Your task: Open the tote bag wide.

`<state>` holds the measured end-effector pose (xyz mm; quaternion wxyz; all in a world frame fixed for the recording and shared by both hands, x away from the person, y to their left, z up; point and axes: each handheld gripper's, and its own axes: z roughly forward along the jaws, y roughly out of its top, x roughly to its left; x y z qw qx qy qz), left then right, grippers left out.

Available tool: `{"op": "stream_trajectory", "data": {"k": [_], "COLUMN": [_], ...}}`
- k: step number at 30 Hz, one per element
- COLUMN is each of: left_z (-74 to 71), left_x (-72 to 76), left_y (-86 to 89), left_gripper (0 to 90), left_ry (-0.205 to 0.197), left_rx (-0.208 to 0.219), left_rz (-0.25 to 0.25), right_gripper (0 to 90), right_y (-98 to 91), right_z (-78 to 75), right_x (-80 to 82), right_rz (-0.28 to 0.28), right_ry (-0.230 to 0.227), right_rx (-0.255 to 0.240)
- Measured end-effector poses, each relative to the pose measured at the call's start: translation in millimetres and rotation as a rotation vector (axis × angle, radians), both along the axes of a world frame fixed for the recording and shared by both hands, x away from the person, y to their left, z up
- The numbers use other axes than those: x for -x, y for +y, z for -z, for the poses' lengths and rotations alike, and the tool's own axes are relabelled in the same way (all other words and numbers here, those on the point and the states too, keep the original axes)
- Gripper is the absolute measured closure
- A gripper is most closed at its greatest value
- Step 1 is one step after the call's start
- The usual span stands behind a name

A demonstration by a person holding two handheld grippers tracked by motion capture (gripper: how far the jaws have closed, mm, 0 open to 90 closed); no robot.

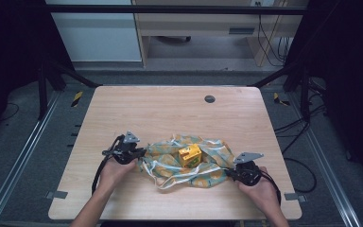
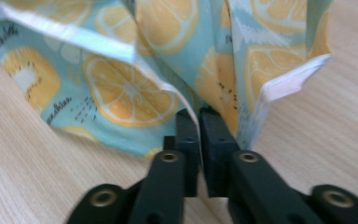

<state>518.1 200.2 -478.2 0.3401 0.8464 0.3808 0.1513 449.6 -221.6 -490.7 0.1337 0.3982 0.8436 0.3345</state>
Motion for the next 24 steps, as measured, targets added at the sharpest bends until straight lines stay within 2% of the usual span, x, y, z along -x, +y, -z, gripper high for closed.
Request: {"op": "stream_trajectory", "data": {"k": [1,3,4,5,7,8,9,10,11,12,13,15,16,17,18,20,22,24], "left_z": [-1.2,-4.7,-4.7,-6.1,-8.8,-10.8,-10.8,-14.4,-16.5,-16.5,-19.5,-24.0,-26.6,-29.2,-31.7,-39.0,-41.5,-47.4], "left_x": [1.1,4.3,4.3,5.2,7.9,10.2,10.2,13.7,15.4,15.4,18.0,21.1,22.3,23.8,25.1,28.8,29.9,32.0], "left_y": [1.0,2.3,2.3,2.8,2.9,2.4,2.4,1.9,1.3,1.3,0.5,-0.5,-0.6,-1.1,-1.6,-4.1,-4.5,-2.8], "left_gripper": [78.2,71.1,66.7,66.7,59.2,50.7,47.6,43.1,38.8,36.0,36.0,29.9,26.8,23.1,23.1,19.6,18.5,16.9], "left_ry": [-0.01,-0.038,-0.038,-0.049,-0.067,-0.078,-0.078,-0.097,-0.11,-0.11,-0.122,-0.138,-0.146,-0.149,-0.156,-0.171,-0.18,-0.196], "left_rx": [0.002,0.014,0.014,0.019,0.027,0.039,0.039,0.056,0.072,0.072,0.087,0.102,0.113,0.127,0.135,0.137,0.138,0.136], "left_rz": [-0.001,-0.015,-0.015,-0.018,-0.018,-0.011,-0.011,-0.011,-0.007,-0.007,-0.001,0.0,0.001,-0.001,0.003,0.008,0.005,-0.004], "right_gripper": [75.3,67.2,67.2,62.5,50.4,37.1,37.1,24.9,20.8,20.8,16.5,10.9,7.6,5.6,5.6,5.6,5.4,4.9], "right_y": [-1.7,-2.6,-2.6,-3.0,-4.3,-4.9,-4.9,-5.0,-4.7,-4.7,-4.7,-4.9,-5.1,-4.9,-4.9,-3.6,-3.1,-3.8], "right_z": [-2.9,-5.5,-5.5,-6.8,-10.1,-14.2,-14.2,-17.9,-19.8,-19.8,-21.9,-26.6,-28.7,-33.2,-33.2,-38.3,-40.0,-47.6], "right_x": [2.1,4.2,4.2,5.7,8.1,11.0,11.0,14.5,16.9,16.9,18.8,21.6,22.9,25.9,25.9,29.8,30.6,34.0], "right_rz": [0.01,0.019,0.019,0.026,0.043,0.038,0.038,0.037,0.02,0.02,0.009,-0.006,-0.016,-0.052,-0.052,-0.077,-0.082,-0.106], "right_ry": [-0.022,-0.046,-0.046,-0.054,-0.08,-0.107,-0.107,-0.121,-0.142,-0.142,-0.158,-0.179,-0.194,-0.229,-0.229,-0.287,-0.297,-0.326], "right_rx": [-0.023,-0.029,-0.029,-0.03,-0.015,-0.021,-0.021,-0.043,-0.053,-0.053,-0.058,-0.075,-0.083,-0.097,-0.097,-0.089,-0.092,-0.116]}}
